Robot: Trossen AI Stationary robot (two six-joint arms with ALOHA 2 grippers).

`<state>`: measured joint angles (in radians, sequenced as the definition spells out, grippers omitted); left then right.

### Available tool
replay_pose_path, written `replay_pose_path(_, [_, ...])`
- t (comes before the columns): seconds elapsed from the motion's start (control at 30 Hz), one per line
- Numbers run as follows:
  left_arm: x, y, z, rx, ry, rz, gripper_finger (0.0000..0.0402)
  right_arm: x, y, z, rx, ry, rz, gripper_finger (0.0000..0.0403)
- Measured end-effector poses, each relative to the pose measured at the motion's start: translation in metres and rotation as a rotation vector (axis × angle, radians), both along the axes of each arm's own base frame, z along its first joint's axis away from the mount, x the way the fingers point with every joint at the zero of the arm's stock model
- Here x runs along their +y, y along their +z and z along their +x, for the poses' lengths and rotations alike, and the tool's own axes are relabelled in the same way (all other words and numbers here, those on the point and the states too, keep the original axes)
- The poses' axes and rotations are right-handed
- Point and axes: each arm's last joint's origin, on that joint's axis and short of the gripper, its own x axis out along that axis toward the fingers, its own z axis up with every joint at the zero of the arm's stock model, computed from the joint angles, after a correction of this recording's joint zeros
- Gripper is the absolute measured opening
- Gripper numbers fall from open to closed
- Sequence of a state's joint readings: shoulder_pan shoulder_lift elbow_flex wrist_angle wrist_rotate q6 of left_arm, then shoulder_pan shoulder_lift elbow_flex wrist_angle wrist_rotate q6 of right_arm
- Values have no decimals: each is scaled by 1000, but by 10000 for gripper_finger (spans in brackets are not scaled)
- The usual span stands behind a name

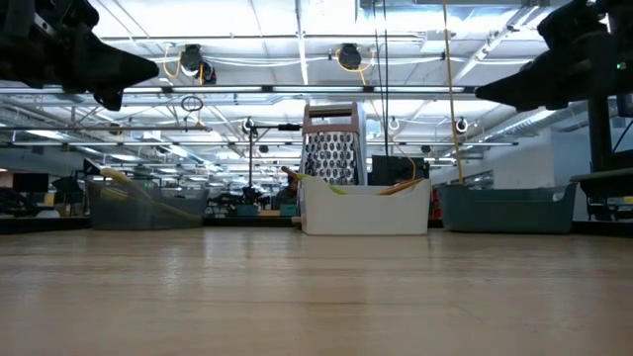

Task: Pick & Place Kitchen Items
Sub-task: Return to Home Position

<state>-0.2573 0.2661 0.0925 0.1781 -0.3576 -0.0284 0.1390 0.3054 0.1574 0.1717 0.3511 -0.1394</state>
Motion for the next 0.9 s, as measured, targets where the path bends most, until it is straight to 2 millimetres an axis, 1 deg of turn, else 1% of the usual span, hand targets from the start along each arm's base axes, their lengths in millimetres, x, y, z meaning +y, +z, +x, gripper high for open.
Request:
replay_pose_path(0.13, [0, -1, 0, 12, 0, -3, 37, 1, 1, -4, -10, 65, 3, 4])
replay_pose_path(0.5, [0, -3, 0, 20, 0, -20, 37, -1, -2, -17, -1, 64, 10, 8])
replay_pose_path(0.67, [0, -24, 1, 30, 9, -31, 37, -1, -2, -22, -15, 63, 16, 8])
replay_pose_path(0.73, [0, -24, 1, 28, 9, -44, 37, -2, -3, -24, -7, 63, 15, 8])
replay_pose_path(0.9, [0, -21, 0, 3, 8, -4, 37, -2, -3, -26, -9, 61, 19, 8])
